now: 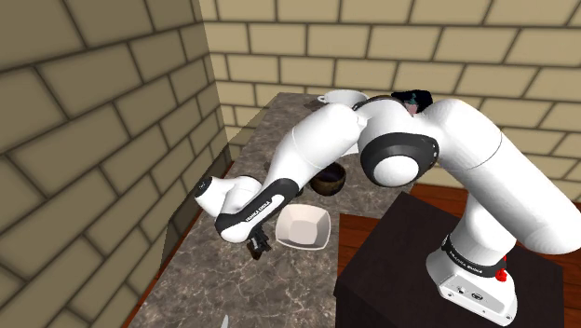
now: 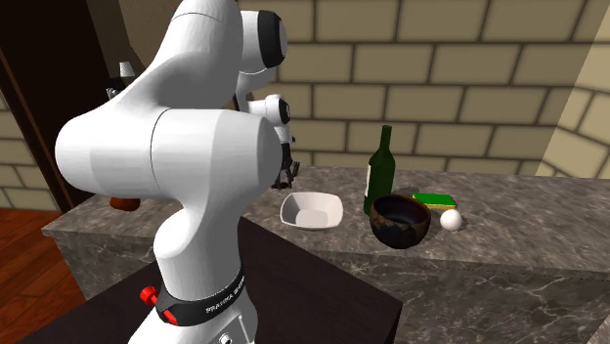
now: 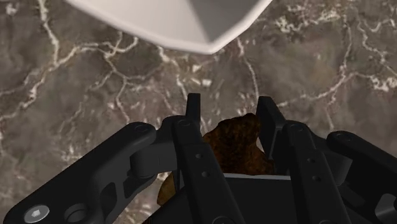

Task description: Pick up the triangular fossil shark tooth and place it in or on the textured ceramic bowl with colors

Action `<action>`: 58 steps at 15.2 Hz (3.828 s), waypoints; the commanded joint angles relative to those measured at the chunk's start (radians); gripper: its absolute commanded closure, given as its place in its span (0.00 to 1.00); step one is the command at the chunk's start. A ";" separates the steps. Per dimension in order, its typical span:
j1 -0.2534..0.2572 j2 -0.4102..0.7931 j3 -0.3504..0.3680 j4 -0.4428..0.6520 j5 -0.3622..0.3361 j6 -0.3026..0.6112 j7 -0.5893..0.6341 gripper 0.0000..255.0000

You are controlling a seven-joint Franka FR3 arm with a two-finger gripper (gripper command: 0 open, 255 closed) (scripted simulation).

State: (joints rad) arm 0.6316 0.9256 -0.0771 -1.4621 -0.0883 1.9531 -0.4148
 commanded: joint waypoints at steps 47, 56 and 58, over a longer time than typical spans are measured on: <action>-0.248 -0.511 -0.186 -0.538 -0.149 0.106 -0.351 1.00; -0.377 -0.512 -0.268 -0.567 -0.196 0.189 -0.516 1.00; -0.408 -0.503 -0.285 -0.560 -0.202 0.205 -0.555 1.00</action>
State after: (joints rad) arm 0.2367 0.4119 -0.3566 -2.0304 -0.2895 2.1547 -0.9524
